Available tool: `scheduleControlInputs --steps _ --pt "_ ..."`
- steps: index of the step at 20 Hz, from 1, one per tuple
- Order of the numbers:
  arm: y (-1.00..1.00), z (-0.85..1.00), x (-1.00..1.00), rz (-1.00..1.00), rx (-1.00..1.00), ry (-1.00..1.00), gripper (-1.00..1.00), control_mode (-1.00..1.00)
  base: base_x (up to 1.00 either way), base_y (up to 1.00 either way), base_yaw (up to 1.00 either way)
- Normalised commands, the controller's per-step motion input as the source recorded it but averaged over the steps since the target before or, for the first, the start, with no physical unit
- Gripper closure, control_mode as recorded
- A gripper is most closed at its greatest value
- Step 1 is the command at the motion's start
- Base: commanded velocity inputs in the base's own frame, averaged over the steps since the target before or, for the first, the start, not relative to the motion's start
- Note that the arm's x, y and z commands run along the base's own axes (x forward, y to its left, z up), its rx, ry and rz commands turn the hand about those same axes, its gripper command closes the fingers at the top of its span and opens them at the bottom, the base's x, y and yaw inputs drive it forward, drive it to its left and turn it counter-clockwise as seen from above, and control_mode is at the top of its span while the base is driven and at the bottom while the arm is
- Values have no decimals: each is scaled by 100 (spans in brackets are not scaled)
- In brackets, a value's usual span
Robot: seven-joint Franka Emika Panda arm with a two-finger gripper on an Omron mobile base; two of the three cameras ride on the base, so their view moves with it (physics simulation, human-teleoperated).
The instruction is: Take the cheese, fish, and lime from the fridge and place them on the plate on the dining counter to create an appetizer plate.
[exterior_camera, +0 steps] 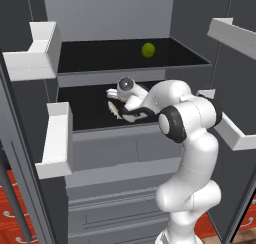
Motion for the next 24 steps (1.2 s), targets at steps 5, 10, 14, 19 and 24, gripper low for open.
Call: scheduleControlInputs --steps 5,10,14,19,24 --pt "-30 -48 1 -9 0 -5 100 -100 0 0 0" --pt "-47 -45 0 -5 0 -4 100 -100 0 0 0" --pt "-47 -29 0 -2 1 0 100 -100 0 0 0" --pt "-19 -2 -18 0 4 3 100 -100 0 0 0" --pt "-1 0 -51 -1 3 8 100 -100 0 0 0"
